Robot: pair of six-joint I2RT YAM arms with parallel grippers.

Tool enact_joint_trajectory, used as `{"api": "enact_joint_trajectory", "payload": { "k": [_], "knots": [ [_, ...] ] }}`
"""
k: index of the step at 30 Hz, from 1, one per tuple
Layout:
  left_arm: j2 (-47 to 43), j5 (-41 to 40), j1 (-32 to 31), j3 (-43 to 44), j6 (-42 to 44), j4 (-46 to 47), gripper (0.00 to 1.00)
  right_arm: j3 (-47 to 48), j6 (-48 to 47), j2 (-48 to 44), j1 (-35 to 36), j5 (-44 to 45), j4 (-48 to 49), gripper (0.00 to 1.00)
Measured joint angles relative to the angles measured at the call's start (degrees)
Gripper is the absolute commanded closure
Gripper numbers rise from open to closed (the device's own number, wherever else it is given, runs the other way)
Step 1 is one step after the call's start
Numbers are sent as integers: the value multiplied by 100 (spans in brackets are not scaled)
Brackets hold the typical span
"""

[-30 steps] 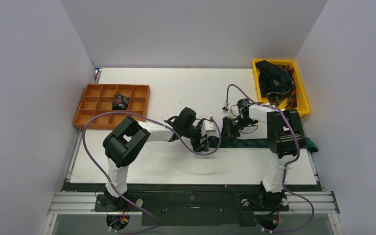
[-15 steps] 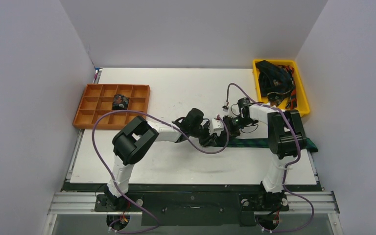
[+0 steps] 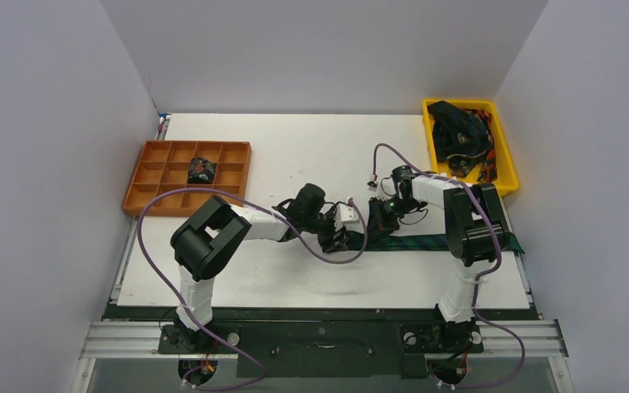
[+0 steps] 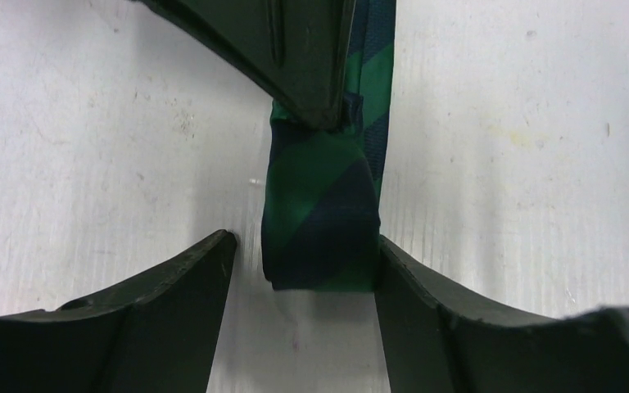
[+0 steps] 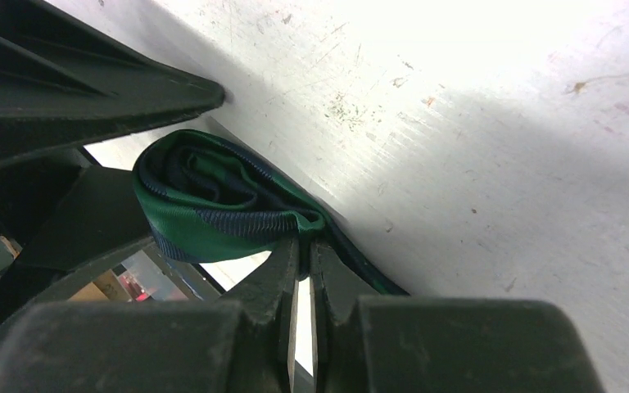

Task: Roll the ties
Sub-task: Roll the tie at the center of the board.

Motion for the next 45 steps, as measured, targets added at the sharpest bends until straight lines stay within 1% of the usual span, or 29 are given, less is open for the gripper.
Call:
{"api": "enact_joint_trajectory", "payload": {
  "k": [3, 6, 8, 13, 18, 24, 27, 28, 32, 33, 35, 36, 37, 39, 41, 45],
  "knots": [
    [-87, 44, 66, -146, 15, 57, 44, 63, 11, 52, 7, 7, -70, 100],
    [-87, 92, 79, -153, -4, 79, 56, 70, 11, 59, 15, 13, -79, 100],
    [-87, 120, 79, -153, -57, 85, 60, 70, 13, 59, 37, 22, -72, 100],
    [-87, 166, 26, -96, -321, 48, 60, 68, 17, 57, 111, 24, -44, 100],
    [-68, 179, -164, 258, -614, 76, 60, 61, 59, 57, 181, 15, -13, 100],
    [260, 216, -262, 608, -822, 254, 59, 24, 166, 55, 179, -20, 44, 100],
    [522, 243, -260, 664, -802, 308, 64, -2, 179, 37, 188, -39, 98, 100],
    [605, 275, -269, 664, -789, 326, 67, -9, 181, 37, 188, -46, 105, 100],
    [636, 358, -271, 660, -649, 348, 74, -31, 162, 15, 186, -68, 131, 99],
    [636, 363, -271, 658, -599, 337, 75, -33, 144, 9, 186, -68, 131, 98],
    [610, 354, -273, 640, -476, 297, 76, -33, 94, -17, 184, -68, 118, 90],
    [588, 337, -273, 619, -411, 286, 76, -35, 72, -39, 142, -70, 94, 83],
    [562, 304, -275, 599, -308, 271, 76, -35, 44, -59, 116, -76, 74, 80],
    [494, 234, -304, 538, -98, 232, 76, -35, 24, -129, 37, -103, 31, 68],
    [435, 179, -317, 494, 46, 170, 76, -35, 57, -297, -92, -166, 9, 64],
    [393, 127, -323, 485, 225, 68, 75, -35, 297, -734, -120, -385, 114, 63]
  ]
}}
